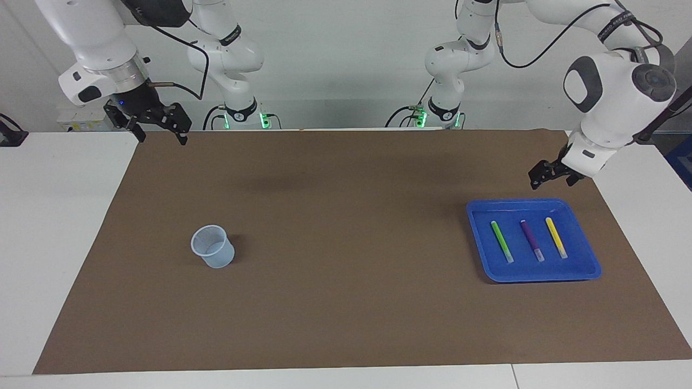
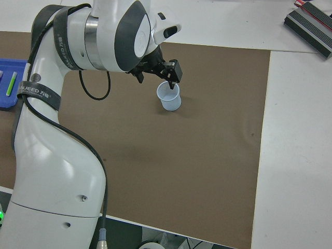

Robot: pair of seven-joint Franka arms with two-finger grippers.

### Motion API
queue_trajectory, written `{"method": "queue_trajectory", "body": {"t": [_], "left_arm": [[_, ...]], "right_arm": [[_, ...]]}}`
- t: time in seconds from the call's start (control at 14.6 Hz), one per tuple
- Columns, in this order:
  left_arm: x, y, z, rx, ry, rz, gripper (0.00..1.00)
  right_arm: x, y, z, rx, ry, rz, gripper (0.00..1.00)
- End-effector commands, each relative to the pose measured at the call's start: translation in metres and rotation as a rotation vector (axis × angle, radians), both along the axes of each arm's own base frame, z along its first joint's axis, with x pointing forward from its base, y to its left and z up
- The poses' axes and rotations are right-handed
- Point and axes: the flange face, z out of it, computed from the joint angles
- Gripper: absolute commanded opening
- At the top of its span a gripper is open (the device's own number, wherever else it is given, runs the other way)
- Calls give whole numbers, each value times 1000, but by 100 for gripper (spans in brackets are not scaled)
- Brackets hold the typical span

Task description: Right arm passes pens to left for tray arrangement

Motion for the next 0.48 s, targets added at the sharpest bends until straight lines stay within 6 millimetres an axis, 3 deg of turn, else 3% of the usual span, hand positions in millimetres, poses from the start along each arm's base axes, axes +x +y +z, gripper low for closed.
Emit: {"method": "queue_trajectory", "body": {"t": [0.0,0.14,0.27,0.41], "left_arm": [[-24,-7,31,-8,39,7,100],[-42,-12,57,-5,39,-29,100],[-47,-20,68,-5,50,-41,100],[-51,-43,94,-1,32,-80,100]], "right_arm": [[-1,-2,1,0,2,18,100],[-1,-2,1,0,2,18,100],[-1,-2,1,0,2,18,100],[-1,-2,2,0,0,18,100]]}}
